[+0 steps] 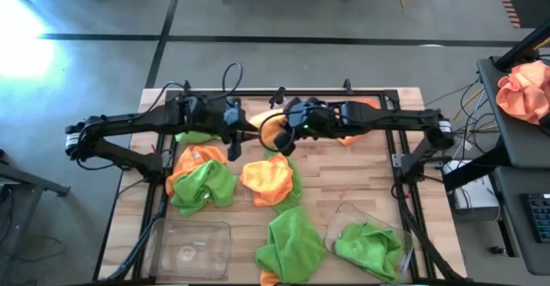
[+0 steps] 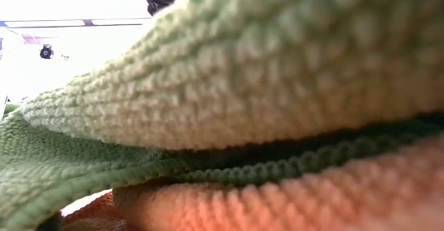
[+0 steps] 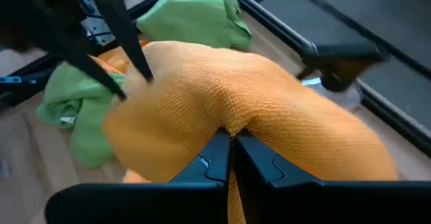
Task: Sort microfiber towel by color & place in baskets
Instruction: Put the orange microfiber cloth into the left transparent bin
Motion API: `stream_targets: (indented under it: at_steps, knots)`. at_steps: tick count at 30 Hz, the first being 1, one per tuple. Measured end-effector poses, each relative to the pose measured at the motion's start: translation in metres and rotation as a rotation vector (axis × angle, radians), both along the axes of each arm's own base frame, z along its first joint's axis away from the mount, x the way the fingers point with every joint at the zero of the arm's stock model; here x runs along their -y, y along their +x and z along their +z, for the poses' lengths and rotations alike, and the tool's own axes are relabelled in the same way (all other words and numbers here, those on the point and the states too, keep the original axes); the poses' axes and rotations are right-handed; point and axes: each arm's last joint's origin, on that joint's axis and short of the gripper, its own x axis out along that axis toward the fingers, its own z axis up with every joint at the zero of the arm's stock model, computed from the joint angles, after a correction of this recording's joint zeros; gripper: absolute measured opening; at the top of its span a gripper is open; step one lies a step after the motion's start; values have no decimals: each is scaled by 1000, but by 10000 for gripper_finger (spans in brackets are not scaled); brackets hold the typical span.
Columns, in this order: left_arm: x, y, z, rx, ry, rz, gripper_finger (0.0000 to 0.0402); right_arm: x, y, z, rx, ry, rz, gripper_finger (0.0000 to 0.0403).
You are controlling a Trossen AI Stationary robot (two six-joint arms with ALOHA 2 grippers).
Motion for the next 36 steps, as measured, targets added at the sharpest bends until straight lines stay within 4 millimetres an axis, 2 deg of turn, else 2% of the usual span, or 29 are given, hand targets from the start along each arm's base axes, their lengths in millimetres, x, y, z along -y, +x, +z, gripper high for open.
stream_targets:
  at_steps: [7, 11, 15, 25, 36]
  knots:
    - [0, 7, -8, -28, -26, -33, 80, 1, 16, -2, -145, -27, 1, 9]
    - [0, 8, -6, -7, -26, -49, 105, 2, 20, -7, -228, -45, -6, 9]
    - [0, 9, -3, 28, -14, -51, 137, 2, 23, -6, -238, -63, 16, 9]
    - [-1, 9, -2, 36, 12, -63, 196, -3, 10, 10, -196, -40, 65, 9]
    - [-3, 15, 3, 105, 74, -42, 201, -19, 1, 22, -156, -2, 143, 9]
